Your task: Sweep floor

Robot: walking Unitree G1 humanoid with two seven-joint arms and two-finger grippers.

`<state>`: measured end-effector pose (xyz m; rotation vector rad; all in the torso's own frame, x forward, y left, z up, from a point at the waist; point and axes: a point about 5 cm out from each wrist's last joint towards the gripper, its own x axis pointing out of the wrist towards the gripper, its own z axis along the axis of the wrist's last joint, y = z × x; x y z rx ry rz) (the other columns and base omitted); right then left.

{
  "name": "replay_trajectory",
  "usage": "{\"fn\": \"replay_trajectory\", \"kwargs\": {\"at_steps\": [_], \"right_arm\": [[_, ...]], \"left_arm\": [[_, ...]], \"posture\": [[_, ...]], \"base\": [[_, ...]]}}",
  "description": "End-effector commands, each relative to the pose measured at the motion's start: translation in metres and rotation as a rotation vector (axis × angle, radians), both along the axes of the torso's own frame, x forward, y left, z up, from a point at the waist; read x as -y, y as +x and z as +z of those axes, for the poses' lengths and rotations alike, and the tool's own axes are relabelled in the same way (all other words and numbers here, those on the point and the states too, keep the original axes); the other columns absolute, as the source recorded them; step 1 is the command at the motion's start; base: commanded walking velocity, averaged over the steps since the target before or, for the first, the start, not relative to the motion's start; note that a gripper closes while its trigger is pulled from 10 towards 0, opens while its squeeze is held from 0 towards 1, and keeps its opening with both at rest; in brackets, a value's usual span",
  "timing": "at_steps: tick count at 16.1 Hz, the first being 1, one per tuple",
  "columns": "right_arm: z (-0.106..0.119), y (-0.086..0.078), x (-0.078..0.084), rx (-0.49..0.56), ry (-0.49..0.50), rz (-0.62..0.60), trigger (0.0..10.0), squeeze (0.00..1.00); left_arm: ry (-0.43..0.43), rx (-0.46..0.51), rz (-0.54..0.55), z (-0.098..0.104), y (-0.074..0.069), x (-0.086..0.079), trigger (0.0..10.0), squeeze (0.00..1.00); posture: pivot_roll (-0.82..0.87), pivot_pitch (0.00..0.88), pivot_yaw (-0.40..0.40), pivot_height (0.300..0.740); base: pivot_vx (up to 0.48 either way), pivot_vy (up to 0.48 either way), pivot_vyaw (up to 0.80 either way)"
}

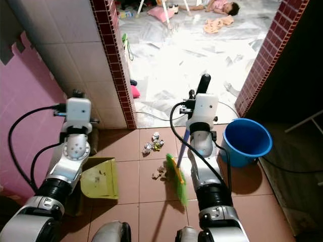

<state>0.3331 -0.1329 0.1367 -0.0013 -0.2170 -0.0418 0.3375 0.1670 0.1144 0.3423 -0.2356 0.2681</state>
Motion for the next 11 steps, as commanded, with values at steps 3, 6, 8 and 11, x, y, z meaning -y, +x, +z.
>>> {"fn": "replay_trajectory", "kwargs": {"at_steps": [3, 6, 8, 11], "right_arm": [[0.013, -0.001, -0.001, 0.067, -0.019, 0.027, 10.0, 0.00], [0.017, -0.002, 0.003, 0.079, -0.030, 0.031, 10.0, 0.00], [0.020, -0.002, 0.002, 0.088, -0.025, 0.038, 10.0, 0.00], [0.022, -0.004, -0.001, 0.089, -0.013, 0.052, 10.0, 0.00]], "left_arm": [[-0.047, 0.053, 0.109, 0.008, 0.004, -0.012, 10.0, 0.00], [-0.100, 0.048, 0.047, 0.010, 0.010, 0.000, 10.0, 0.00], [-0.115, 0.044, 0.024, 0.010, 0.013, 0.006, 10.0, 0.00], [-0.138, 0.043, 0.004, 0.013, 0.018, 0.016, 10.0, 0.00]], "posture": [[0.01, 0.125, 0.058, 0.740], [-0.02, 0.183, 0.050, 0.740], [-0.04, 0.217, 0.051, 0.740], [-0.06, 0.262, 0.052, 0.740]], "base": [[0.000, 0.000, 0.00], [0.000, 0.000, 0.00], [0.000, 0.000, 0.00], [0.000, 0.000, 0.00]]}}
